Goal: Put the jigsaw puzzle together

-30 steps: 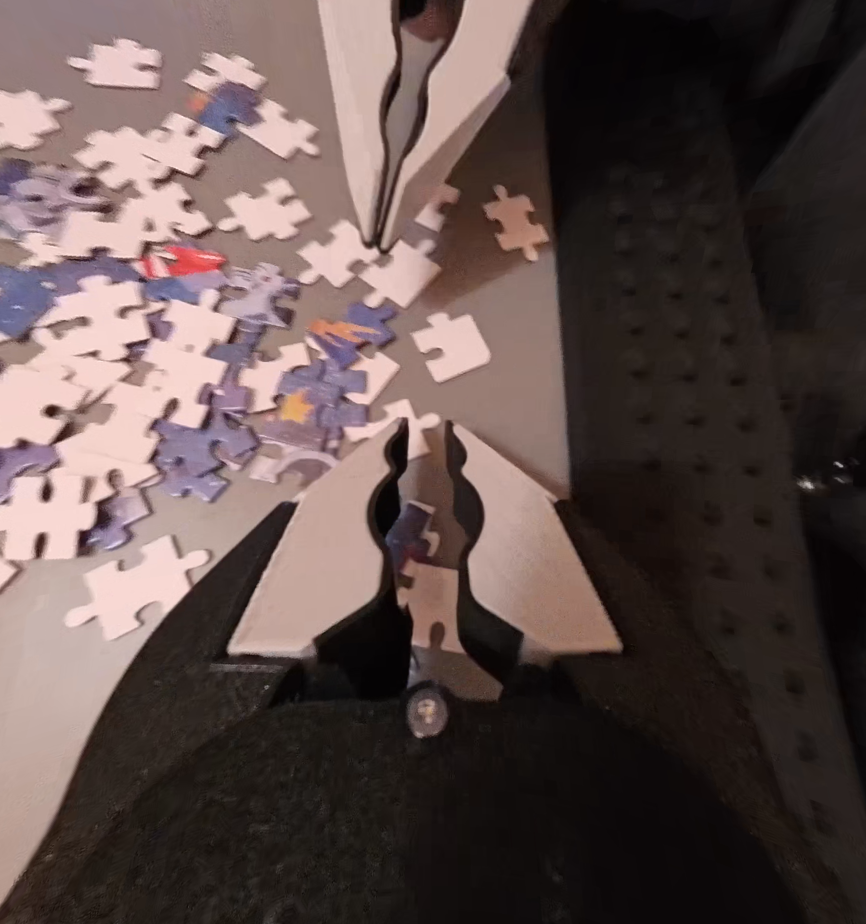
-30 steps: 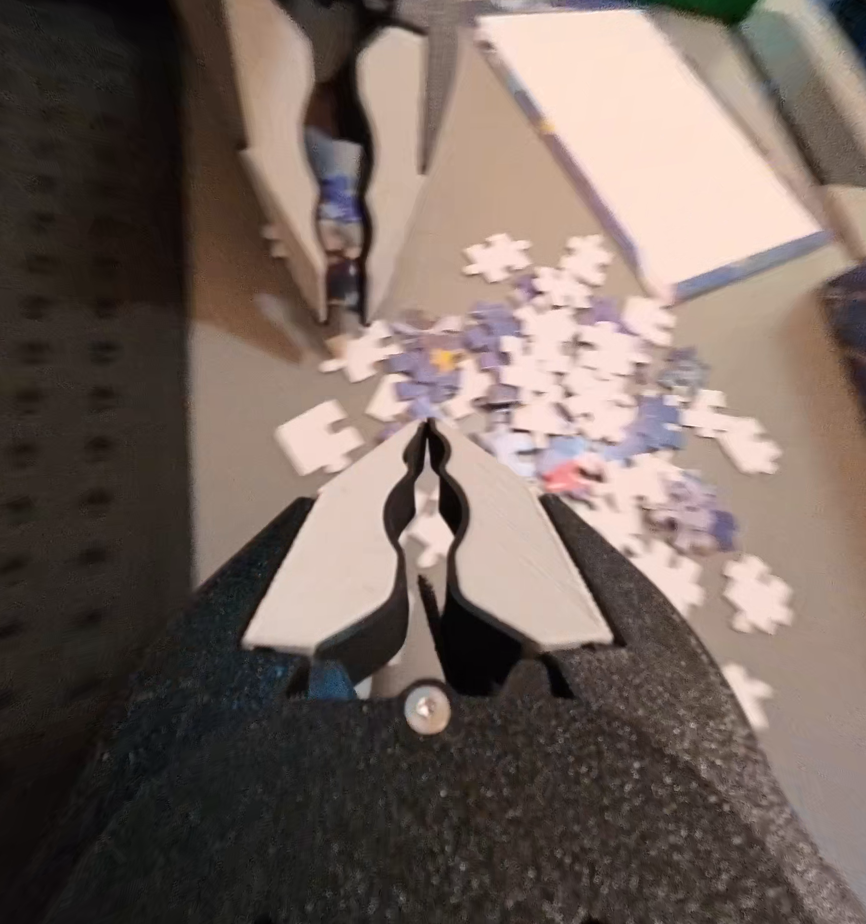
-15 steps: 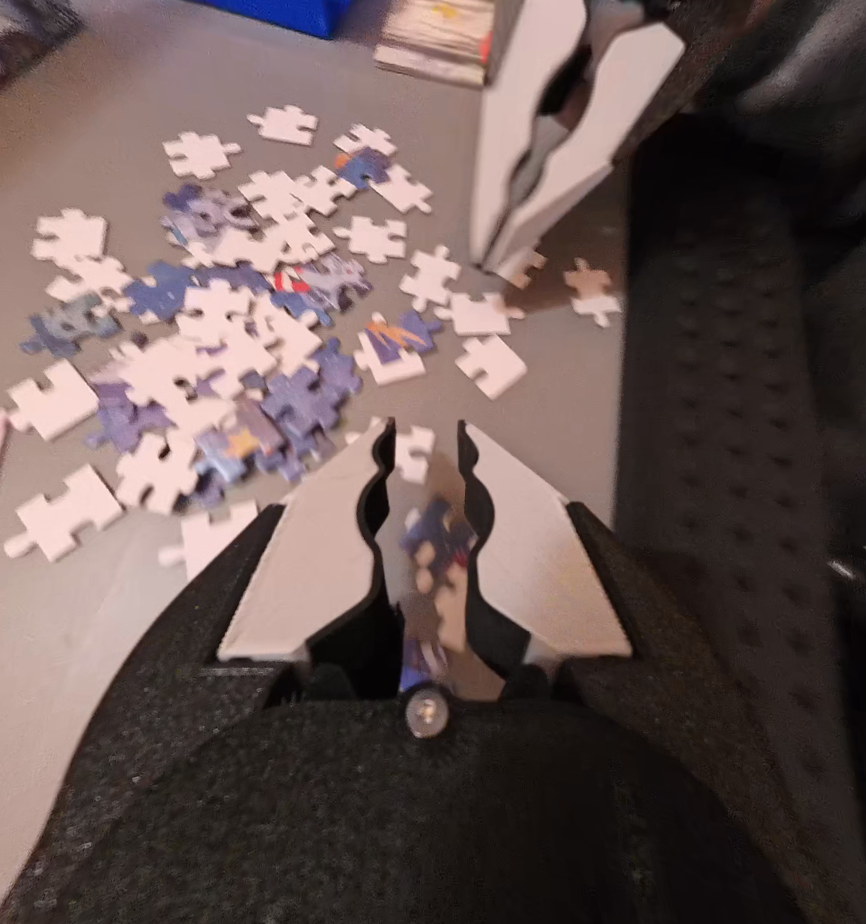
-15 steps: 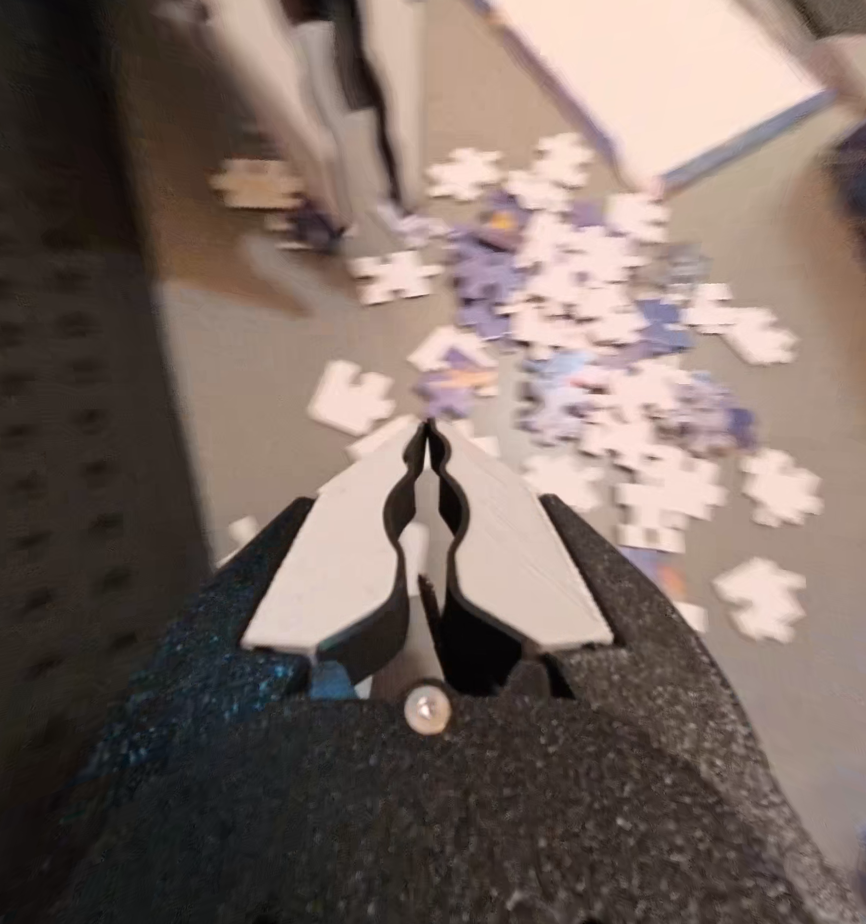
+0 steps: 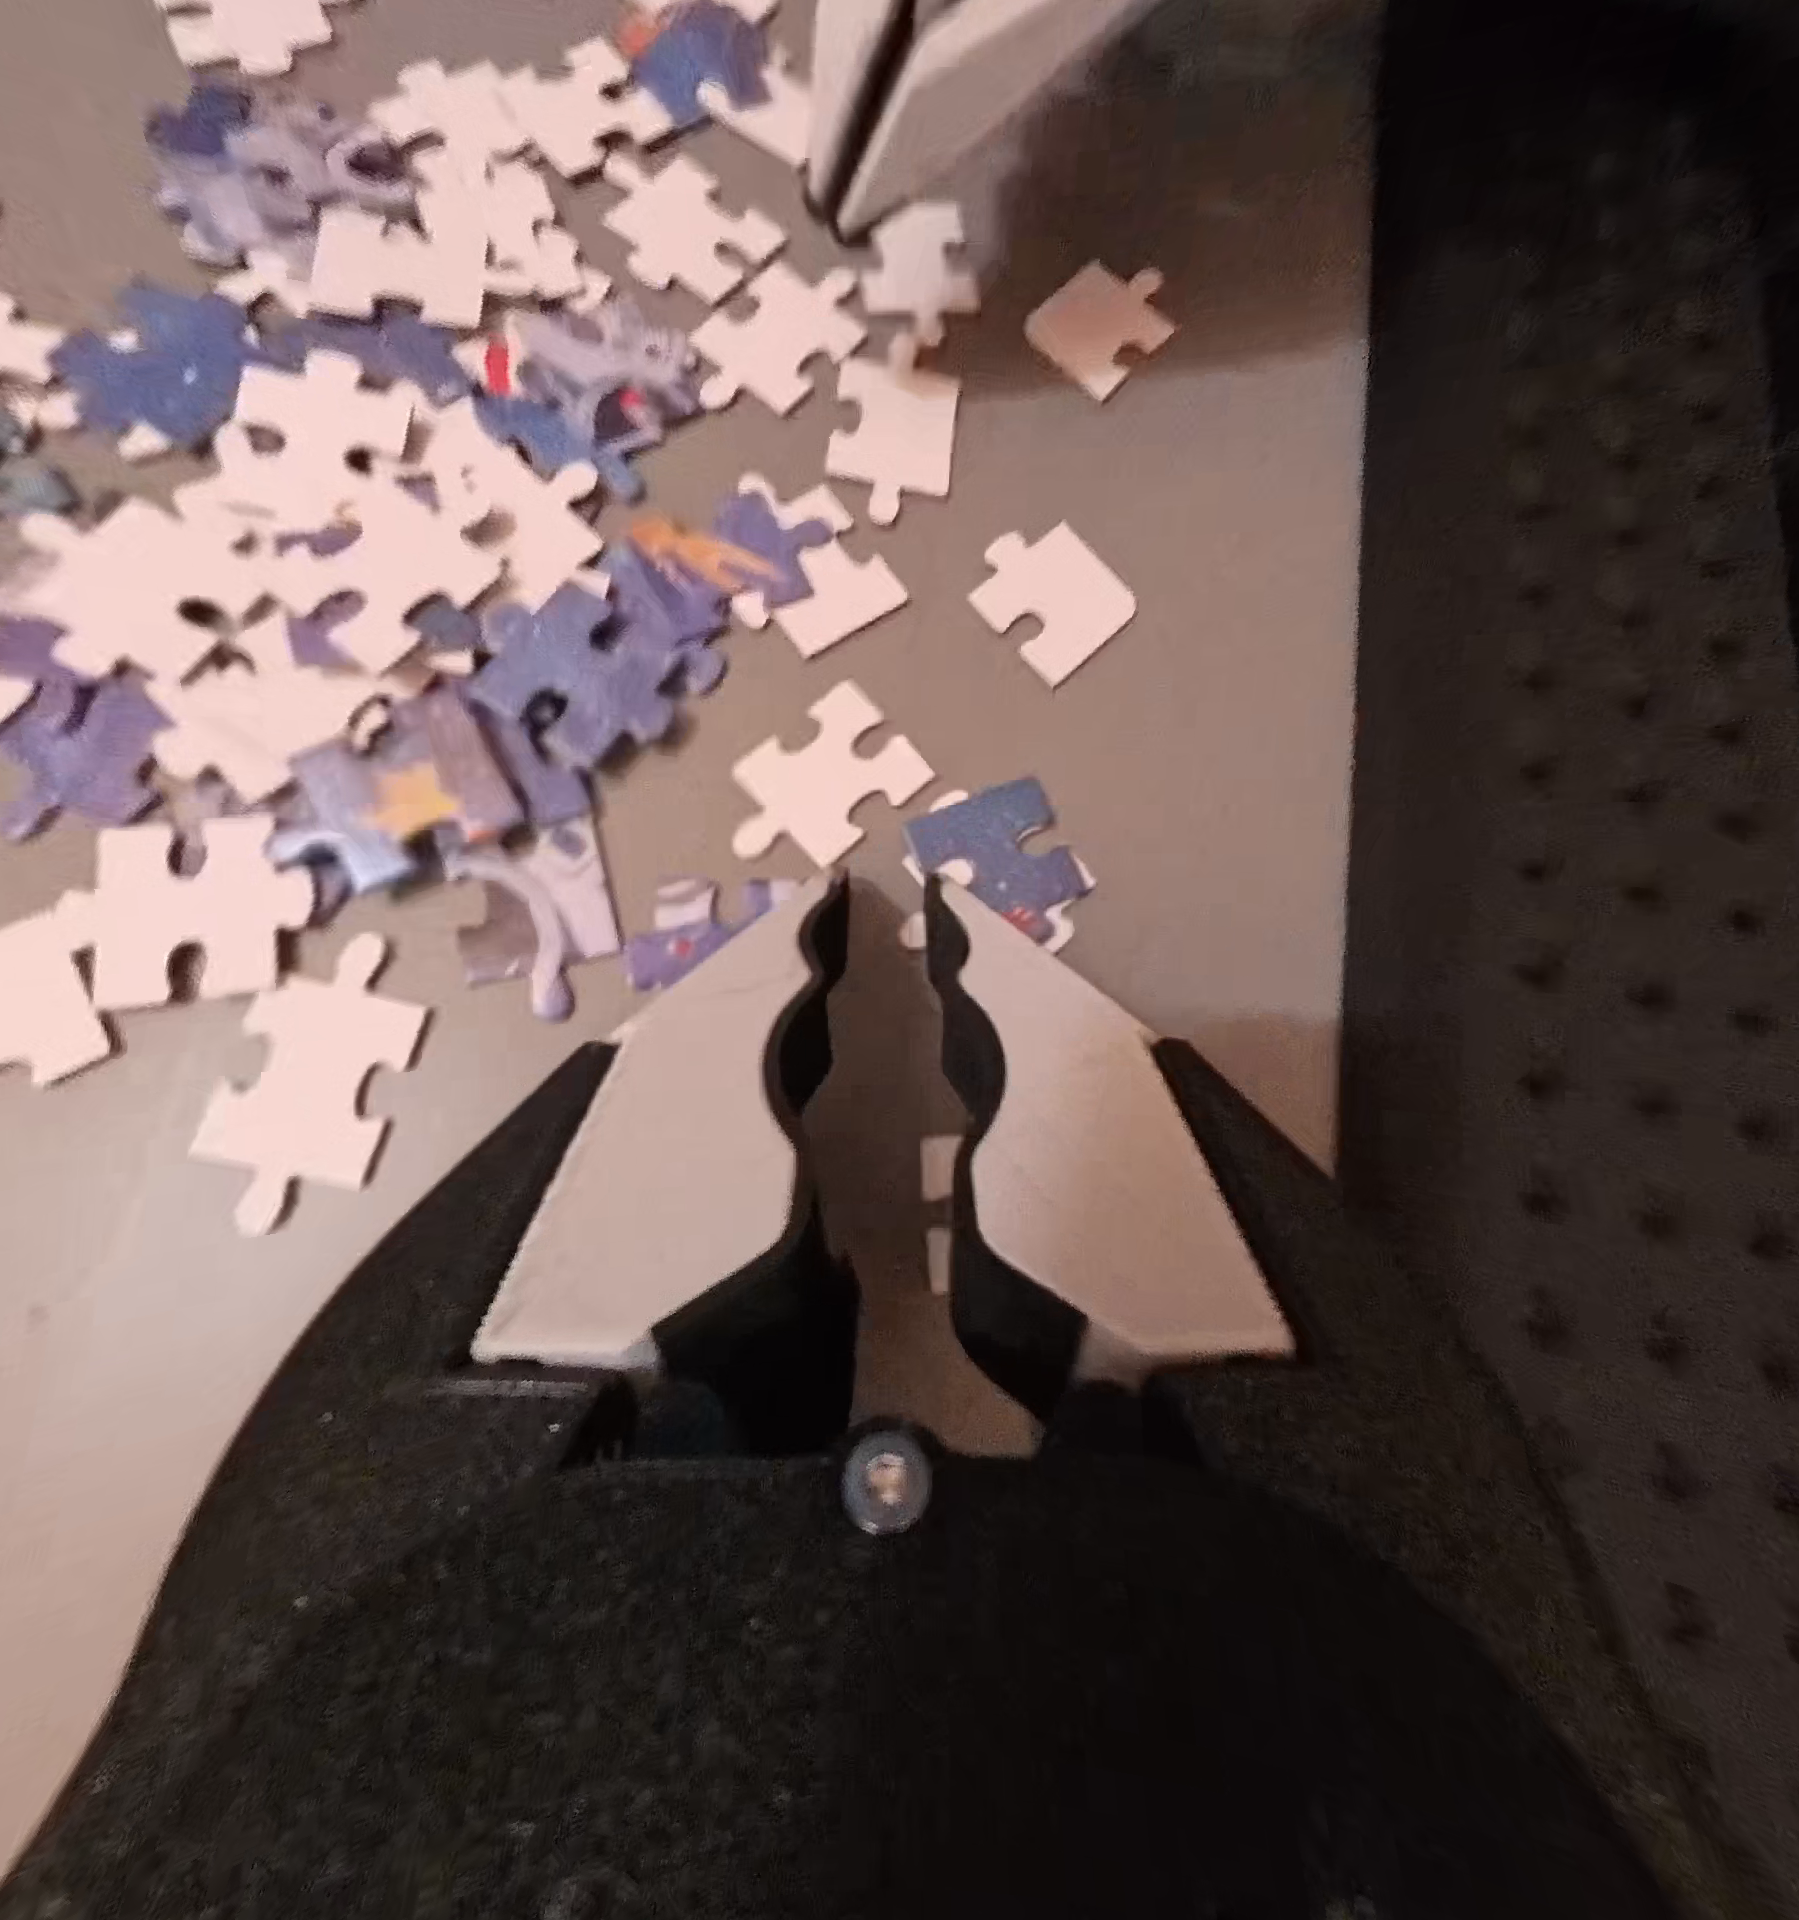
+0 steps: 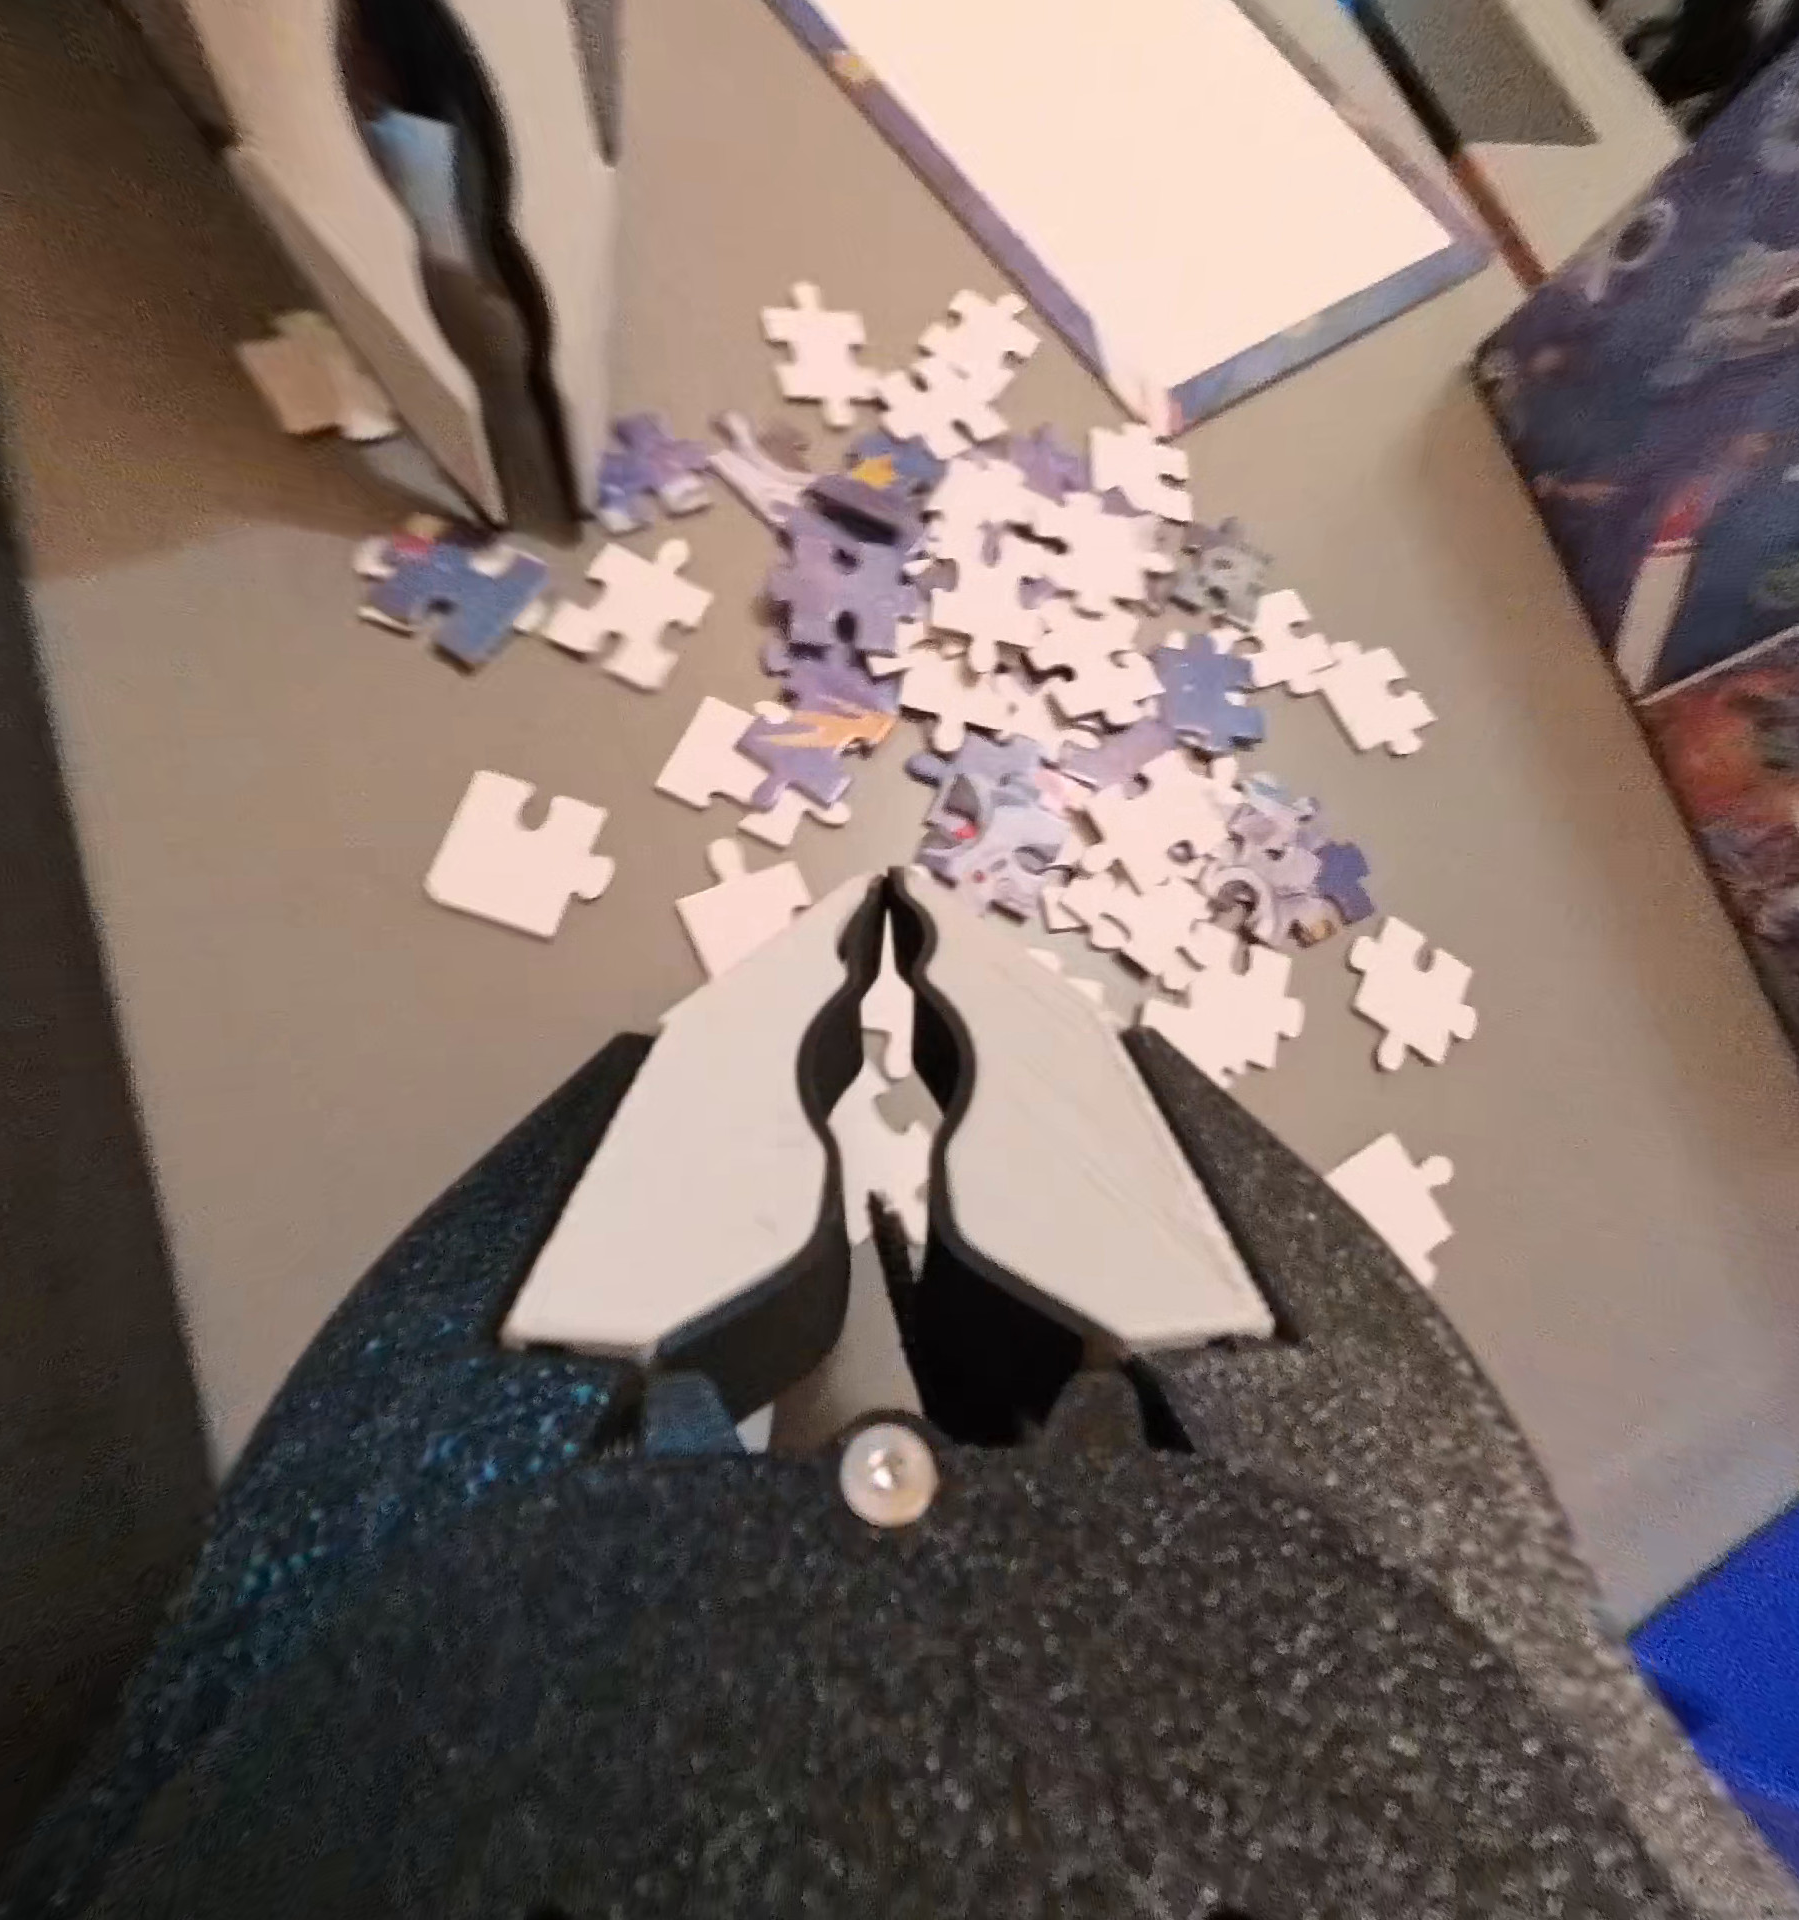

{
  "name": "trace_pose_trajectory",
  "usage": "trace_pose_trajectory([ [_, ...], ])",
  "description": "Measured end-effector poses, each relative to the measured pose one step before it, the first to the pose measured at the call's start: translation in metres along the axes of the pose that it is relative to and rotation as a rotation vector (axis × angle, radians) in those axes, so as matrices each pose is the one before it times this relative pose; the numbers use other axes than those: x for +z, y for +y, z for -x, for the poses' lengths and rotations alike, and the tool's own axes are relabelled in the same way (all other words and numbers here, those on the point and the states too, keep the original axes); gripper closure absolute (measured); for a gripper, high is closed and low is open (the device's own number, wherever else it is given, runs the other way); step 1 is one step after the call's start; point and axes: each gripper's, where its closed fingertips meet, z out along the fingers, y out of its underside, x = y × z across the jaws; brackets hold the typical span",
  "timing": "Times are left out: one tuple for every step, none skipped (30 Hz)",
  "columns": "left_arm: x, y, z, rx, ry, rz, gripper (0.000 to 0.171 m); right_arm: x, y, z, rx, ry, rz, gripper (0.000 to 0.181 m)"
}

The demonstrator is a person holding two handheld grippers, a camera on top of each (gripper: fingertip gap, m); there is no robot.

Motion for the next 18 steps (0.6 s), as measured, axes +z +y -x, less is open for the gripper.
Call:
trace_pose_trajectory([
  [0.00027,-0.00583,-0.00583,0.0151,0.0258,-0.01999,0.158,-0.00493,0.00286,0.01288,0.0041,-0.0808,0.0171,0.181],
  [-0.00331,-0.00148,-0.00795,0.008,0.0433,-0.00592,0.158,-0.00508,0.00504,0.01919,0.0108,-0.1114,0.0194,0.181],
  [-0.00531,0.00363,-0.01031,-0.0006,0.0606,0.00687,0.158,-0.00301,0.00607,0.0206,0.0202,-0.1085,0.0206,0.181],
  [-0.00575,0.0085,-0.01204,-0.0017,0.0728,0.02707,0.159,0.00036,0.0054,0.01744,0.016,-0.0823,0.0198,0.181],
  [-0.0041,0.01098,-0.00956,-0.002,0.0544,0.0359,0.162,0.00478,0.00243,0.01185,0.0077,-0.0487,0.0111,0.181],
  [-0.00183,0.01376,-0.00875,0.0032,0.0456,0.05351,0.166,0.00836,-0.00014,0.00651,-0.001,-0.0226,0.0082,0.181],
  [-0.00018,0.01365,-0.00589,0.0136,0.0221,0.06288,0.166,0.01041,-0.00283,0.00011,-0.0107,0.0072,0.007,0.181],
  [-0.00157,0.00088,-0.00169,0.0162,-0.0079,-0.00659,0.17,0.0113,-0.00521,-0.00102,-0.0134,0.0104,-0.0042,0.181],
  [-0.00123,0.00126,-0.00345,0.0024,0.0118,0.00701,0.171,0.00797,-0.00788,-0.00036,-0.015,-0.0032,-0.0207,0.181],
  [0.0004,0.00348,-0.00094,-0.0098,0.0045,0.02562,0.171,0.00339,-0.00516,-0.0142,-0.0066,0.0655,-0.0092,0.181],
  [0.00076,0.00106,0.00231,-0.0009,-0.0092,0.01173,0.171,0.00017,-0.00197,-0.02063,-0.0083,0.0943,0.0127,0.181],
  [0.00069,-0.00368,0.00629,-0.01,-0.0312,-0.01338,0.171,-0.00397,0.00235,-0.03023,0.0137,0.1486,0.022,0.181],
  [0.0014,-0.00425,0.00498,-0.0106,-0.0187,-0.01461,0.171,-0.00596,0.00274,-0.0292,0.0074,0.1395,0.0156,0.181],
  [0.00128,-0.00262,0.0022,-0.0032,-0.0005,0.0008,0.171,-0.00735,-0.00087,-0.02167,0.0153,0.0969,-0.0152,0.181],
  [0.00109,-0.00411,0.00584,0.011,-0.0269,-0.00208,0.171,-0.00853,-0.00397,-0.01042,0.0236,0.0315,-0.0359,0.181],
  [0.00155,-0.00647,0.01124,0.0158,-0.0604,-0.01467,0.171,-0.00881,-0.00409,0.00056,0.0208,-0.0296,-0.0358,0.181],
  [0.00289,-0.00728,0.01137,0.0129,-0.0569,-0.01715,0.171,-0.00837,-0.00098,0.00975,0.0133,-0.0752,-0.0197,0.181],
  [0.00413,-0.00925,0.01191,0.0061,-0.058,-0.02432,0.165,-0.00702,0.00431,0.01451,0.0103,-0.0897,0.0065,0.181],
])
